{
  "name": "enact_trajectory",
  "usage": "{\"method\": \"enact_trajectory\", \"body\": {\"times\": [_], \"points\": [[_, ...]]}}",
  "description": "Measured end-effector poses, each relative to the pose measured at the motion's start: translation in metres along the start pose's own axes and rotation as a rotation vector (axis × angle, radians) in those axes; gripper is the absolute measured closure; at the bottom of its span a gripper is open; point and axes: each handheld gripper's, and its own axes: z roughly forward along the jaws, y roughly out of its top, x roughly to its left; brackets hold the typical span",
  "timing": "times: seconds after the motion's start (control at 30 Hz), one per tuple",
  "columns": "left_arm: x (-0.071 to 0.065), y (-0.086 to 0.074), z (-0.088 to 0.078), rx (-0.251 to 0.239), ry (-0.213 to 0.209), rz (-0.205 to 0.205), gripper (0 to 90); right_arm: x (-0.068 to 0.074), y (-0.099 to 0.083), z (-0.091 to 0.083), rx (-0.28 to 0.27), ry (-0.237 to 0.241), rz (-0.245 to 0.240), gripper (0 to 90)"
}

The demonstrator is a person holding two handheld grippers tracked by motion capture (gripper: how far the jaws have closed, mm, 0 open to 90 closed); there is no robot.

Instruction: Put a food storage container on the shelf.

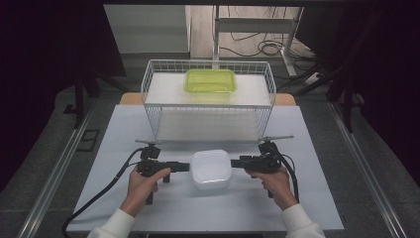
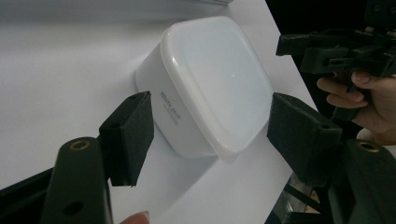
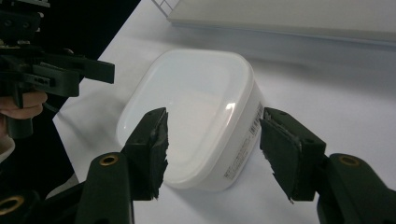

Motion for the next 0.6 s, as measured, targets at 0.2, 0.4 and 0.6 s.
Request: {"method": "enact_trajectory", "body": {"times": [0.2,0.4,0.6], "points": [[0.004,0.002,0.01,0.002,0.002,-0.013,31.5,-0.003,0.002,0.0,-0.016,-0.006,0.021,41.6],[0.008,0.0,0.022,0.031,-0.009,-0.037,31.9,-0.004,0.001,0.003,-0.008,-0.008,0.018,41.5],[0.014,-0.001,0.032,0.052,-0.031,-0.067,36.5,-0.006,-0.001,0.008,0.012,-0.01,0.025,41.4]]}}
